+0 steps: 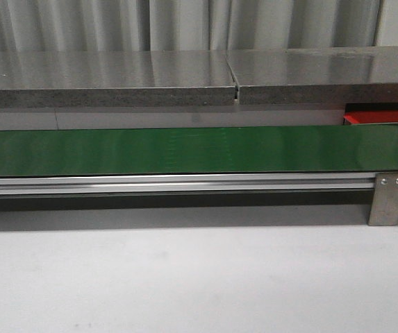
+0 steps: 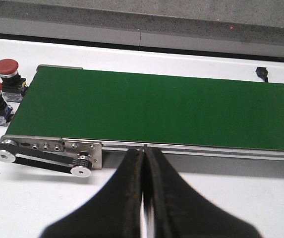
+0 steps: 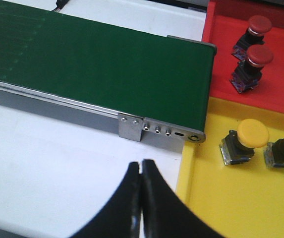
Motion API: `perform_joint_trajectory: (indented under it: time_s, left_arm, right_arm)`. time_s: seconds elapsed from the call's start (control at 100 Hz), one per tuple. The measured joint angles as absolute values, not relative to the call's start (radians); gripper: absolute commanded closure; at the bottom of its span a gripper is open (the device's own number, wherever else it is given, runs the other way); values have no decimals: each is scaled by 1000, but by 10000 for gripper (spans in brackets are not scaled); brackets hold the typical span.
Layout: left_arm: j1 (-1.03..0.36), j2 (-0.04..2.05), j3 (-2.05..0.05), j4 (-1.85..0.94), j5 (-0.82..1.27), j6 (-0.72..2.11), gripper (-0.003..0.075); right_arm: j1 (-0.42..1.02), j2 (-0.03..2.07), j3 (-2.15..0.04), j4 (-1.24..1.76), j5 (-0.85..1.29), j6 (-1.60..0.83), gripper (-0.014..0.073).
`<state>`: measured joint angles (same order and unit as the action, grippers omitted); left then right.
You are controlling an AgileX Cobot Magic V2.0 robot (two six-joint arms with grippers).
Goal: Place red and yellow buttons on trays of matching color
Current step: 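Withdraw the right gripper up from the trays, then move the left gripper over a red push-button on the table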
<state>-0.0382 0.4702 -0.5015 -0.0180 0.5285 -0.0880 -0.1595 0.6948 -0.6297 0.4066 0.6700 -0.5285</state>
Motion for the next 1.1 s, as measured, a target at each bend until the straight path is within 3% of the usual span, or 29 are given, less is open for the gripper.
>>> perform_joint_trajectory:
  time_s: [0.99,1.1]
  left_arm:
    - [-38,470,-502,-18,528,-88,738]
    - [-38,470,-502,-18,528,-88,694]
  right_arm:
    - [-160,695,-630,407,678,-529,662]
    - [-160,695,-630,407,678,-529,662]
